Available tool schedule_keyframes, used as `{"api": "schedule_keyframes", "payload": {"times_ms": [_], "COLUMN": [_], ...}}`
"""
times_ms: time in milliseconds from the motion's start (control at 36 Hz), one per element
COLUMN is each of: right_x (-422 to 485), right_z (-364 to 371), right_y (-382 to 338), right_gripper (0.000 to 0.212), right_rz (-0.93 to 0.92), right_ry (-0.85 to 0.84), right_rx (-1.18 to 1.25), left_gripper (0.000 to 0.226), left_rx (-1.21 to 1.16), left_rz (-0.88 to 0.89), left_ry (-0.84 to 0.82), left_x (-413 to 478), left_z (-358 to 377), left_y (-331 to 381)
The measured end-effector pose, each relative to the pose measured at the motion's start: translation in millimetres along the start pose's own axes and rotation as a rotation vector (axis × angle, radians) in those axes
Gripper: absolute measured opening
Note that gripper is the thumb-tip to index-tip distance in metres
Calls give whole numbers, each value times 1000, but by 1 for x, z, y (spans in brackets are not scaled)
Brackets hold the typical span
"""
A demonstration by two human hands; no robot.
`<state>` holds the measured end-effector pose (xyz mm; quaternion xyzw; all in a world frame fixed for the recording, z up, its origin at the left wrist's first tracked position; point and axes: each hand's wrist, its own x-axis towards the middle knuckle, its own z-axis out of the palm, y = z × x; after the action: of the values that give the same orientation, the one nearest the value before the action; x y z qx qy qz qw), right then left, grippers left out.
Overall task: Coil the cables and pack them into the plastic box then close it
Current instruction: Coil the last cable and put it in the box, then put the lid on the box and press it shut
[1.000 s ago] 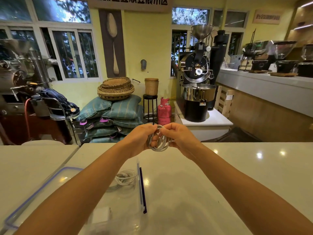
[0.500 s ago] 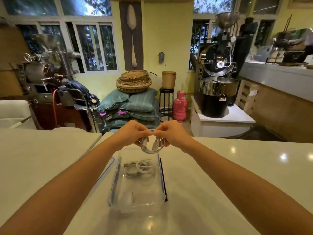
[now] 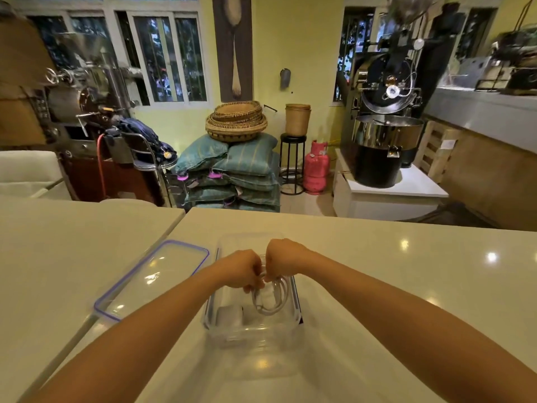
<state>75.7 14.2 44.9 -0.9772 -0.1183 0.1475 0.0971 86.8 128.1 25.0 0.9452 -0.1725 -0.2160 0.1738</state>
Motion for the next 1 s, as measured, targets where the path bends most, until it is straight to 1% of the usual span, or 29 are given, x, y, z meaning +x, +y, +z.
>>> {"api": "schedule_keyframes", "payload": {"times_ms": [56,139,194,250,306,361,417,444,472,528,667,694,750,778,889,972,1000], "right_x": [-1,0,0,1,2,1,1,0,1,1,0,-1,0,0,-2,-2,-2], "right_z": [2,10,16,22,25,26,28,29,30,32,33,33,32,32,31,30,30], "right_y": [-4,-8,-9,-9,-8,-8,-9,-9,-9,-8,-8,-7,-7,-7,-8,-7,-7], "right_gripper": [32,28,26,24,25,25,26,28,29,30,34,34,32,30,28,28,28], "right_rz": [-5,-30,-40,-43,-42,-43,-42,-38,-34,-33,-16,-14,-16,-20,-27,-33,-34], "right_ry": [20,19,6,5,15,18,17,21,28,40,35,38,47,54,74,78,78], "right_rx": [-115,-226,-267,-291,-308,-332,-362,-372,-380,-390,-398,-391,-369,-359,-350,-337,-332], "left_gripper": [8,8,16,29,34,31,17,14,16,29,32,31,17,13,19,14,19], "left_rx": [20,59,89,149,176,193,208,216,220,240,344,342,322,304,249,194,175], "left_rz": [-6,-35,-59,-91,-107,-111,-112,-116,-120,-128,-118,-112,-99,-92,-76,-88,-93], "left_ry": [-20,-59,-78,-105,-125,-133,-144,-145,-148,-149,-129,-129,-126,-121,-110,-94,-88], "left_x": [3,5,7,9,11,12,12,12,13,15,16,15,15,14,12,10,10], "left_z": [3,6,9,14,18,20,20,21,21,22,24,24,24,24,25,24,24], "left_y": [-1,-2,-2,-1,0,0,0,0,0,-1,-1,-1,-1,-1,-5,-6,-6]}}
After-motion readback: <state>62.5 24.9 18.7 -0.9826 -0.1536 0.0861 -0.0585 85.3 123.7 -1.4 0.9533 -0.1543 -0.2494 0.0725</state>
